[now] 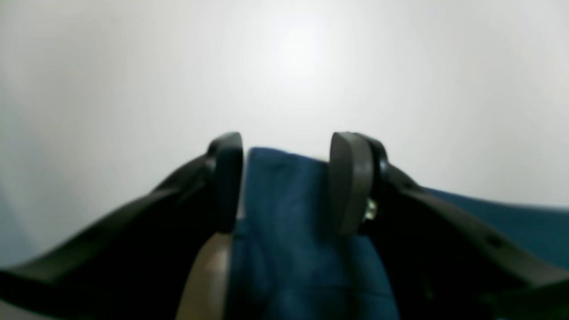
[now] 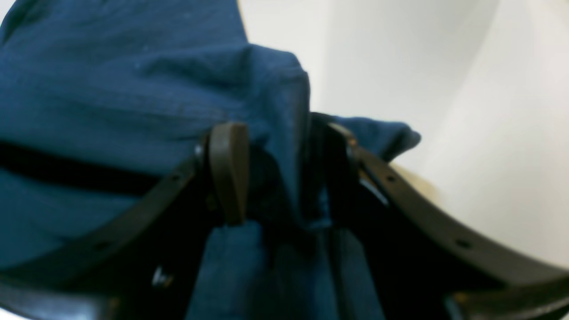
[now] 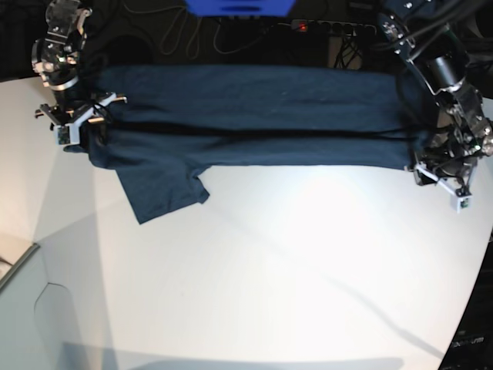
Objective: Layout the t-shirt on the table in an organized manner, then fold the t-shirt properly
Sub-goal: 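Release the folded hem and reposition both grippers on the fold, then grasp the folded edge with both grippers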
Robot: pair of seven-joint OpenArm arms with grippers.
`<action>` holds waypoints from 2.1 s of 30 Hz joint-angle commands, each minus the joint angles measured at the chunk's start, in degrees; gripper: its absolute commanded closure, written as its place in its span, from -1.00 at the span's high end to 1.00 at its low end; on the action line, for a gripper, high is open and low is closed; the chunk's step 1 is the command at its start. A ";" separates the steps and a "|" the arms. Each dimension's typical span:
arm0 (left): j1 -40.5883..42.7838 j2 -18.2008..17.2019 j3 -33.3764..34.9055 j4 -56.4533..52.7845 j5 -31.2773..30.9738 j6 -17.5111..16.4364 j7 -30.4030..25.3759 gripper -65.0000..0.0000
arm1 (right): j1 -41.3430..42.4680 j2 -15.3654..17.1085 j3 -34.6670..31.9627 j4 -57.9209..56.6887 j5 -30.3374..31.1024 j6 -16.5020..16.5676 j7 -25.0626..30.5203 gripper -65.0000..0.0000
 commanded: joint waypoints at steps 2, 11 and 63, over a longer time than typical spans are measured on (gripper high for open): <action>-0.64 -0.94 0.13 0.79 -0.92 1.26 -2.83 -0.06 | 0.89 0.64 0.35 1.07 0.79 0.39 1.71 -0.15; -0.73 -0.77 0.13 -1.15 -0.57 1.70 -5.29 -0.06 | 0.89 0.64 0.17 1.07 0.79 0.39 1.71 -0.15; -0.47 1.17 0.04 6.24 -1.10 1.35 -4.85 -1.00 | 23.84 -0.42 -4.58 -19.24 -9.50 0.39 -0.05 0.31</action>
